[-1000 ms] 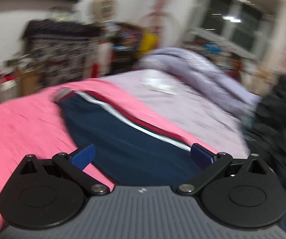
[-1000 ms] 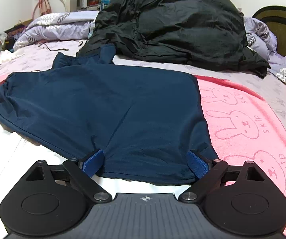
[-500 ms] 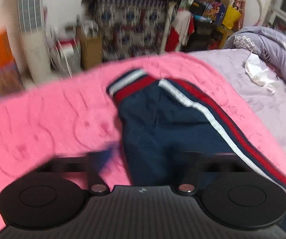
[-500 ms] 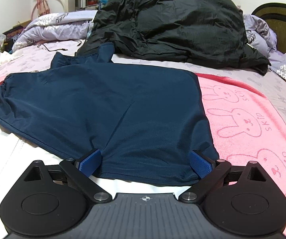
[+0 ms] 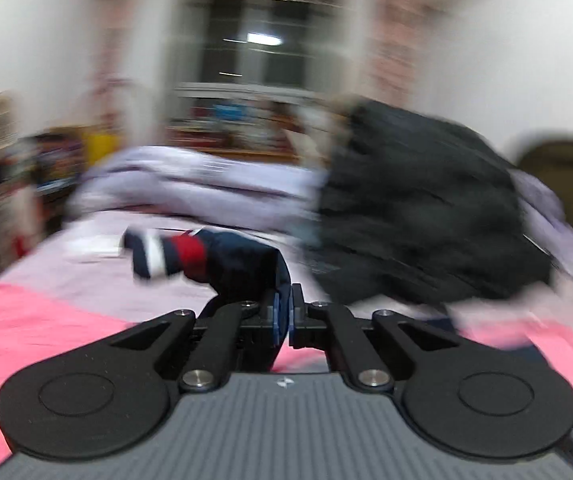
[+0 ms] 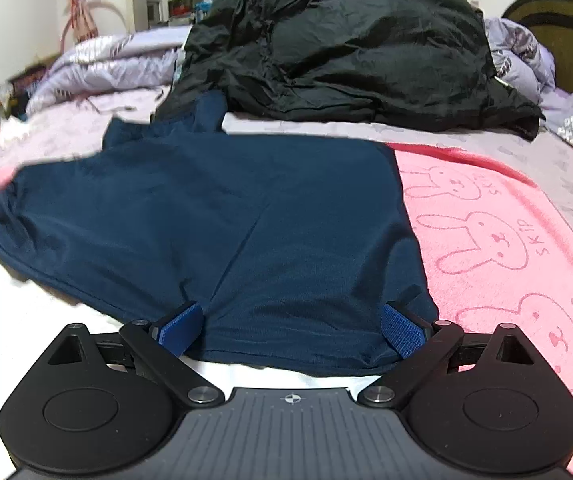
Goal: Fold clothes
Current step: 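Lay the held sleeve across the jacket body and open the left gripper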
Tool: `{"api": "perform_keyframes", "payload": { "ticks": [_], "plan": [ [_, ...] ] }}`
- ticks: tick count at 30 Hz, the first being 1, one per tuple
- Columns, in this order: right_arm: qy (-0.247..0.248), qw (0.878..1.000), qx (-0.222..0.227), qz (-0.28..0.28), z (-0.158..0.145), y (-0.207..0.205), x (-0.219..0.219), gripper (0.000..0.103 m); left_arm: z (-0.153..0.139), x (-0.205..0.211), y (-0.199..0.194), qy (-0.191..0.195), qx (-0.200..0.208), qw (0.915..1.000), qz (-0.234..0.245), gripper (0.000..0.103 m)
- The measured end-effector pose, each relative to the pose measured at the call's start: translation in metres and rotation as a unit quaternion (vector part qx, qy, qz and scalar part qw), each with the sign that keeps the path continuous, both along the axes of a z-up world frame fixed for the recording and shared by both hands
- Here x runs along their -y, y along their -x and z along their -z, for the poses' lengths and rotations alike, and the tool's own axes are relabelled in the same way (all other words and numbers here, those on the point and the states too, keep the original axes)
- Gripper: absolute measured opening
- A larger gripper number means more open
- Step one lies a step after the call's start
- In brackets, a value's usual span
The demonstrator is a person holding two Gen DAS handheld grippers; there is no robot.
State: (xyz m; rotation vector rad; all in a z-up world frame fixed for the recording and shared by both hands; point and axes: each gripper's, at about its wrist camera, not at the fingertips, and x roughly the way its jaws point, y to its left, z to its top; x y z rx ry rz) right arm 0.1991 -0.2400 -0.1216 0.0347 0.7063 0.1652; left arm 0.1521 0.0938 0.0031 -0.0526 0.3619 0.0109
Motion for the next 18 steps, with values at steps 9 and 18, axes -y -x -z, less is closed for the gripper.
{"api": "perform_keyframes", "payload": {
  "ticks": [9, 18],
  "plan": [
    [-0.187, 0.982, 0.015, 0.004, -0.035, 0.002, 0.049, 0.093, 0.063, 0.117, 0.029, -0.042, -0.116, 0.9866, 0.107, 0.019],
    [-0.160, 0.985, -0.032, -0.049, -0.012, -0.036, -0.061, 0.060, 0.051, 0.039, 0.079, -0.063, -0.103, 0.9922, -0.033, 0.031]
  ]
}}
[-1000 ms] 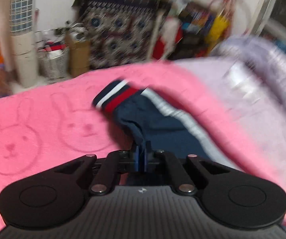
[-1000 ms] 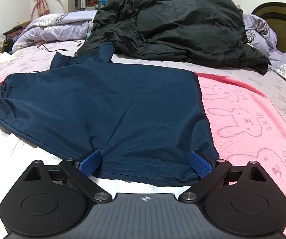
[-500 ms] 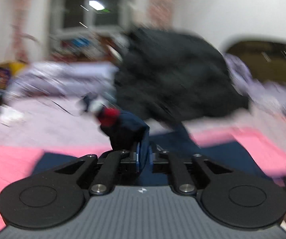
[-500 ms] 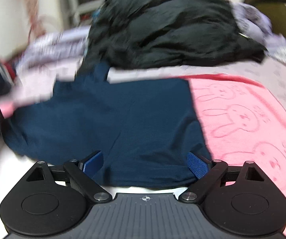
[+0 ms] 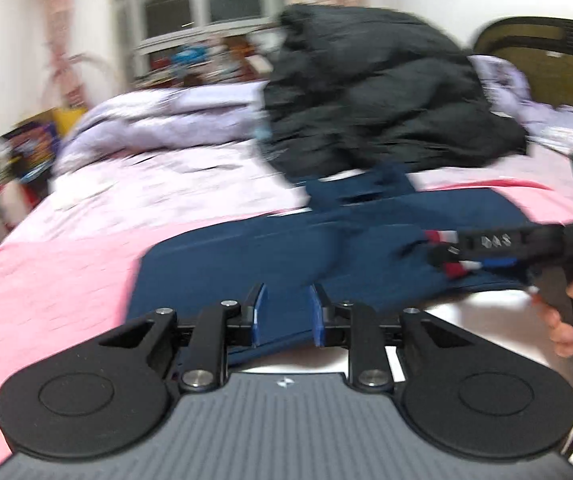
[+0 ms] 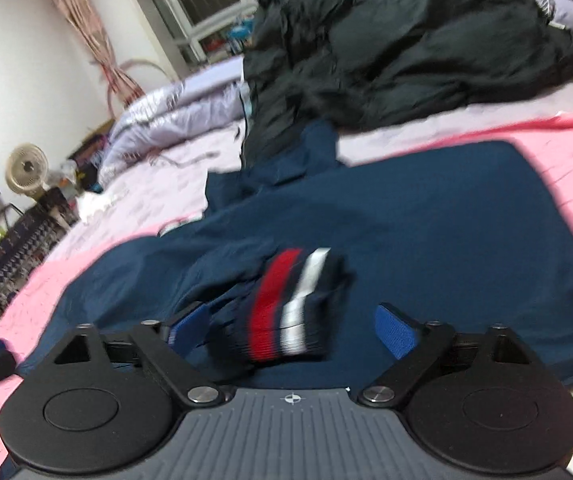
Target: Fold clothes
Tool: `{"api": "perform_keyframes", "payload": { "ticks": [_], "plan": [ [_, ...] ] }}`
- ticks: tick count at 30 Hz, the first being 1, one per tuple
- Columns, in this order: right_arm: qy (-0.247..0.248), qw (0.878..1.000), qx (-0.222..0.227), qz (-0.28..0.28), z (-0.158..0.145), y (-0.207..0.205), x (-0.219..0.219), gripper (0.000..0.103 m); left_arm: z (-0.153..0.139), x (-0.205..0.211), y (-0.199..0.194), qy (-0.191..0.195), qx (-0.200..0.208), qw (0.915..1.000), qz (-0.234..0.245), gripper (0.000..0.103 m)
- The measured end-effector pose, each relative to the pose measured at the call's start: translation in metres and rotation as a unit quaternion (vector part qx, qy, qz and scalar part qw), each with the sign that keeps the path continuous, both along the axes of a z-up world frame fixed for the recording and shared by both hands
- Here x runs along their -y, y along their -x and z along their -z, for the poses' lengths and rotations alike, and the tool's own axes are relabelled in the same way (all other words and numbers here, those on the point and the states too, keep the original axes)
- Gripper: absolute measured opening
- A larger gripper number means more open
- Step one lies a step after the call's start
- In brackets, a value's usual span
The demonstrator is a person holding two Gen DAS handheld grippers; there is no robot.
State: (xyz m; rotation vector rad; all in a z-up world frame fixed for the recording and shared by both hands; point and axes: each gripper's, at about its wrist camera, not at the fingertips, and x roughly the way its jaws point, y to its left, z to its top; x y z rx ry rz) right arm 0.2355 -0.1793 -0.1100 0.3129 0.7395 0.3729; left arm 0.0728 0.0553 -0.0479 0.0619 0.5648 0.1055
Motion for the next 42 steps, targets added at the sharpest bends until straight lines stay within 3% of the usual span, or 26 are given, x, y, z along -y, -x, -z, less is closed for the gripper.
{"api": "perform_keyframes", "payload": {
  "ticks": [3, 4, 5, 10, 14, 16, 18, 20, 22, 24, 26, 27, 29, 30, 32, 36, 37, 42],
  "plan": [
    [0.011, 1.000, 0.003, 0.006, -0.005, 0.003, -0.015, 0.038, 0.000, -0.032, 0.001, 0.024, -0.007, 0.9986, -0.046, 0.030],
    [0.011, 1.000, 0.011, 0.009, -0.010, 0.007, -0.013, 0.020, 0.000, -0.039, 0.003, 0.030, -0.004, 0.9980, -0.056, 0.030],
    [0.014, 1.000, 0.021, 0.015, -0.016, 0.011, -0.008, 0.014, -0.001, -0.044, 0.004, 0.034, -0.001, 0.9974, -0.063, 0.030],
    [0.061, 0.993, 0.076, 0.066, -0.049, 0.017, 0.035, 0.014, 0.001, -0.048, 0.001, 0.031, 0.008, 0.9967, -0.075, 0.034],
    [0.101, 0.985, 0.069, 0.121, -0.052, 0.010, 0.074, 0.014, 0.009, -0.038, -0.012, 0.029, -0.007, 0.9969, -0.073, 0.036],
    [0.131, 0.982, 0.044, 0.127, -0.042, 0.002, 0.087, 0.016, 0.020, -0.034, -0.027, 0.001, -0.028, 0.9967, -0.077, 0.039],
    [0.153, 0.981, 0.001, 0.122, -0.025, -0.007, 0.097, 0.025, 0.032, -0.029, -0.042, -0.031, -0.053, 0.9946, -0.083, 0.039],
    [0.167, 0.979, -0.025, 0.118, -0.010, -0.010, 0.105, 0.042, 0.047, -0.030, -0.052, -0.069, -0.085, 0.9878, -0.110, 0.040],
    [0.167, 0.977, -0.004, 0.136, -0.015, -0.001, 0.115, 0.057, 0.053, -0.036, -0.055, -0.090, -0.096, 0.9802, -0.148, 0.041],
    [0.165, 0.973, 0.025, 0.158, -0.025, 0.010, 0.124, 0.060, 0.048, -0.048, -0.051, -0.092, -0.093, 0.9717, -0.197, 0.040],
    [0.149, 0.973, 0.059, 0.166, -0.033, 0.020, 0.131, 0.060, 0.034, -0.054, -0.044, -0.088, -0.059, 0.9660, -0.236, 0.035],
    [0.142, 0.975, 0.073, 0.157, -0.035, 0.024, 0.130, 0.059, 0.024, -0.050, -0.040, -0.083, -0.027, 0.9699, -0.227, 0.033],
    [0.137, 0.979, 0.095, 0.115, -0.038, 0.026, 0.120, 0.058, 0.006, -0.035, -0.041, -0.071, 0.024, 0.9838, -0.163, 0.036],
    [0.141, 0.981, 0.103, 0.086, -0.037, 0.025, 0.110, 0.057, 0.001, -0.025, -0.049, -0.061, 0.026, 0.9902, -0.123, 0.043],
    [0.153, 0.981, 0.110, 0.036, -0.032, 0.019, 0.084, 0.055, 0.001, -0.012, -0.069, -0.031, 0.022, 0.9977, -0.057, 0.047],
    [0.163, 0.981, 0.104, -0.023, -0.018, 0.006, 0.043, 0.055, 0.029, -0.004, -0.122, -0.013, -0.020, 0.9996, -0.018, 0.047],
    [0.167, 0.981, 0.099, -0.030, -0.015, 0.001, 0.036, 0.055, 0.037, -0.004, -0.132, -0.015, -0.029, 0.9993, -0.017, 0.048],
    [0.190, 0.979, 0.067, -0.029, 0.005, -0.032, 0.017, 0.055, 0.067, -0.038, -0.145, -0.078, -0.056, 0.9900, -0.103, 0.049]
  ]
}}
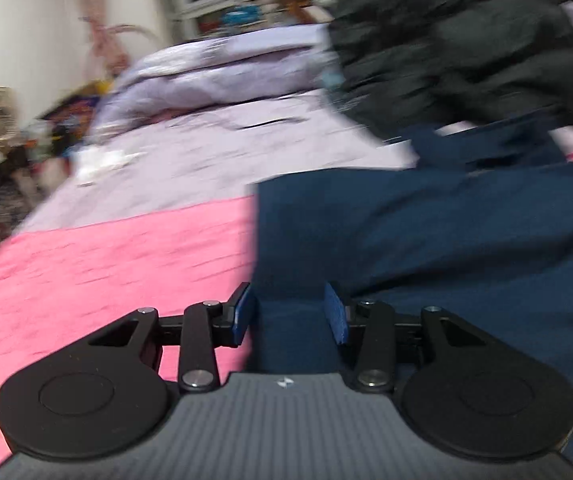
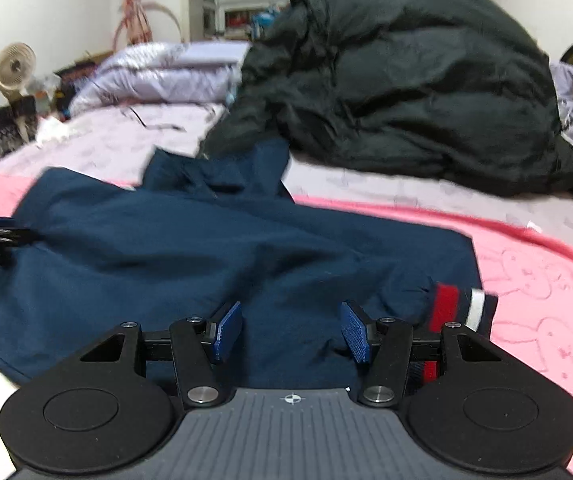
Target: Fold clothes
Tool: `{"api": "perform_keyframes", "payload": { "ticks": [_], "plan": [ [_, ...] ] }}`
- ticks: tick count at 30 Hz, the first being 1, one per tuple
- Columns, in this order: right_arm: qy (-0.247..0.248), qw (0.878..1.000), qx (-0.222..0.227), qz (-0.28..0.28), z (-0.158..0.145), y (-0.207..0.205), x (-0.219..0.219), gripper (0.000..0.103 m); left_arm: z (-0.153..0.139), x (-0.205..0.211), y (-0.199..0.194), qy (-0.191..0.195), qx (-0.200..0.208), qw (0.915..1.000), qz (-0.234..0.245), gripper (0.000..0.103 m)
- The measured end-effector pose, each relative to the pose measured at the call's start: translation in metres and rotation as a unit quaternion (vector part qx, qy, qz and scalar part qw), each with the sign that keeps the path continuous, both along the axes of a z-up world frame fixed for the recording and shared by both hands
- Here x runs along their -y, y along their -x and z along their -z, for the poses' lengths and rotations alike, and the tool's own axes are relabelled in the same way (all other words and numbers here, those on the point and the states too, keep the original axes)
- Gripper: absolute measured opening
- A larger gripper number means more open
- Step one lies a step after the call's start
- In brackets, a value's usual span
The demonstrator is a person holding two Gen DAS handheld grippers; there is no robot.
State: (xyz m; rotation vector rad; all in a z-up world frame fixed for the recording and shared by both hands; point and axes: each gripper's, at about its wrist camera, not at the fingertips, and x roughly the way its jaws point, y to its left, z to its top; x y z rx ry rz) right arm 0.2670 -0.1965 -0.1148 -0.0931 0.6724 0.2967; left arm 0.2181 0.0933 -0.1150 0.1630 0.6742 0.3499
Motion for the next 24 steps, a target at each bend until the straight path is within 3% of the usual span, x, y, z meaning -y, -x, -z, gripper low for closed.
{"api": "perform_keyframes", "payload": {
  "ticks": [3, 5, 8, 10, 12, 14, 18, 21, 24],
  "plan": [
    [0.006, 1.000, 0.000, 0.004, 0.008, -0.003, -0.005, 0.056, -0.001, -0.020, 0.006, -0.019, -0.008, 0.9985, -0.051, 0.044],
    [-0.011, 1.000, 0.023, 0.012, 0.003, 0.003, -0.004, 0.056, -0.016, -0.022, 0.016, -0.022, 0.031, 0.9980, -0.051, 0.040],
    [-0.070, 0.997, 0.036, 0.021, -0.004, 0.005, 0.002, 0.059, -0.041, -0.010, 0.023, 0.009, 0.093, 0.9956, 0.007, 0.042],
    [-0.071, 0.997, 0.026, 0.025, -0.002, -0.002, -0.003, 0.059, -0.046, 0.008, 0.015, 0.020, 0.102, 0.9925, 0.065, 0.044],
    [-0.059, 0.998, 0.015, 0.026, 0.003, -0.011, -0.011, 0.059, -0.037, 0.024, 0.000, 0.010, 0.089, 0.9904, 0.105, 0.050],
    [-0.045, 0.999, 0.004, 0.023, 0.007, -0.021, -0.020, 0.059, -0.023, 0.036, -0.019, -0.005, 0.065, 0.9894, 0.129, 0.050],
    [-0.027, 0.999, -0.014, 0.008, 0.015, -0.041, -0.032, 0.066, 0.005, 0.026, -0.051, 0.006, 0.022, 0.9941, 0.106, 0.055],
    [-0.021, 1.000, -0.008, 0.011, 0.011, -0.051, -0.034, 0.066, -0.003, 0.019, -0.046, 0.015, 0.034, 0.9947, 0.096, 0.060],
    [-0.029, 0.998, 0.037, 0.038, -0.005, -0.044, -0.023, 0.069, -0.008, 0.012, -0.042, 0.015, 0.044, 0.9954, 0.084, 0.060]
  ]
}}
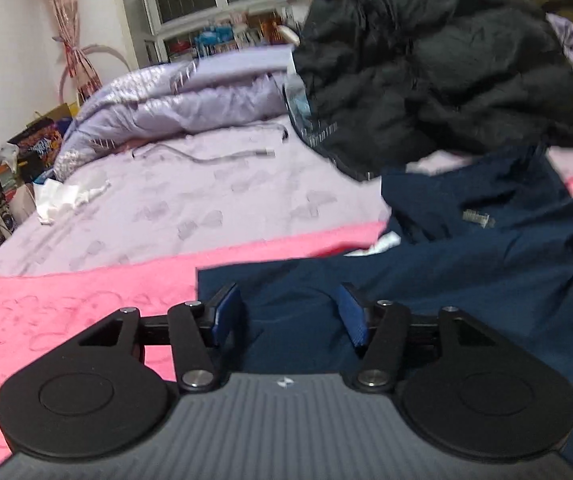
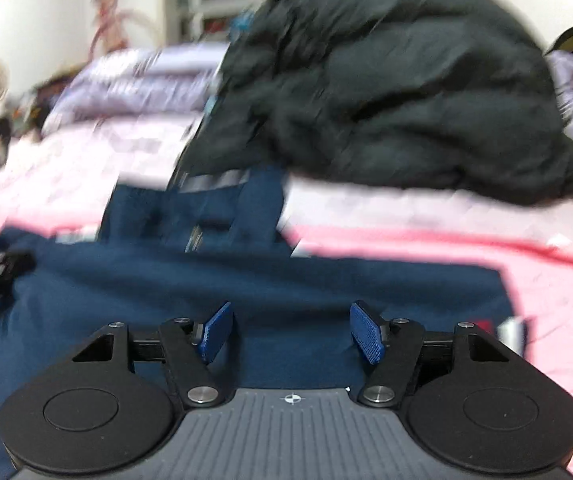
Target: Fold clothes
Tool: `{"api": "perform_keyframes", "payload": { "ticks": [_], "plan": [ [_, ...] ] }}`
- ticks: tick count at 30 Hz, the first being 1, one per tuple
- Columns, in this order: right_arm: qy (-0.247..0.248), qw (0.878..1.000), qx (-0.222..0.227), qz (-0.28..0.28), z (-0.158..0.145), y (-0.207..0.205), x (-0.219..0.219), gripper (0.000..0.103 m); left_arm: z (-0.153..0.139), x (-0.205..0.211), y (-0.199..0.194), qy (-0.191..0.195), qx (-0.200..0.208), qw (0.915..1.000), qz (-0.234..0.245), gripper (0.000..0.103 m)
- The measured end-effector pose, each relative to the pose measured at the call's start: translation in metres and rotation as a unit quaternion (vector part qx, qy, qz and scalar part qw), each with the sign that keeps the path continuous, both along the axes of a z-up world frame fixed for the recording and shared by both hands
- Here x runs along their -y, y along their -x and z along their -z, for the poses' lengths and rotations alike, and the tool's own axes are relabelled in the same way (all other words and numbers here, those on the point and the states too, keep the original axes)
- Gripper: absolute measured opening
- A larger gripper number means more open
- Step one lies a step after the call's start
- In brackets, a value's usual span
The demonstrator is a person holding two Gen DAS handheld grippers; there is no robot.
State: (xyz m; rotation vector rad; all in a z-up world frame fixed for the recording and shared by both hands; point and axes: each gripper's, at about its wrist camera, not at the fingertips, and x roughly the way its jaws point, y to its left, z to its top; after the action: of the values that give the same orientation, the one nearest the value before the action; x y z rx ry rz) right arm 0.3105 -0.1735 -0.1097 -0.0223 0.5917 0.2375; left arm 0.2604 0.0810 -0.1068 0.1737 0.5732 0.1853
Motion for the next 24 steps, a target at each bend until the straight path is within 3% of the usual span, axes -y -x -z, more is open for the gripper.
{"api": "perform_keyframes", "payload": {
  "ticks": [2, 3, 5, 7, 11, 15, 17, 20, 24],
  "plan": [
    [0.015, 1.000, 0.001, 0.011, 0.003, -0.006, 0.007, 0.080, 0.011, -0.004, -0.007, -0.039, -0.008, 0.9989, -0.025, 0.060],
    [0.034, 0.999, -0.011, 0.018, 0.013, -0.015, 0.009, 0.082, 0.018, -0.011, -0.016, -0.042, -0.031, 0.9976, -0.045, 0.064],
    [0.032, 0.998, -0.052, 0.033, 0.029, -0.032, 0.019, 0.091, 0.019, -0.025, -0.023, 0.006, -0.048, 0.9967, -0.065, 0.064],
    [0.028, 0.997, -0.059, 0.043, 0.020, -0.032, 0.025, 0.084, 0.007, -0.030, -0.019, 0.026, -0.050, 0.9955, -0.076, 0.063],
    [0.015, 1.000, -0.017, 0.004, -0.008, 0.009, 0.027, 0.085, -0.018, -0.019, 0.032, 0.022, -0.006, 0.9989, -0.040, 0.061],
    [0.001, 0.997, -0.009, -0.073, -0.011, 0.060, 0.001, 0.085, -0.025, 0.011, 0.080, 0.032, -0.010, 0.9990, 0.031, 0.062],
    [0.008, 0.993, -0.018, -0.118, -0.008, 0.079, -0.021, 0.085, -0.015, 0.025, 0.090, 0.007, -0.034, 0.9978, 0.057, 0.064],
    [0.061, 0.988, -0.024, -0.139, 0.006, 0.094, -0.039, 0.086, 0.013, 0.029, 0.097, -0.073, -0.067, 0.9941, 0.043, 0.065],
    [0.037, 0.996, -0.048, -0.069, 0.010, 0.088, 0.006, 0.088, 0.012, -0.013, 0.109, -0.058, -0.067, 0.9959, -0.014, 0.067]
  ]
}}
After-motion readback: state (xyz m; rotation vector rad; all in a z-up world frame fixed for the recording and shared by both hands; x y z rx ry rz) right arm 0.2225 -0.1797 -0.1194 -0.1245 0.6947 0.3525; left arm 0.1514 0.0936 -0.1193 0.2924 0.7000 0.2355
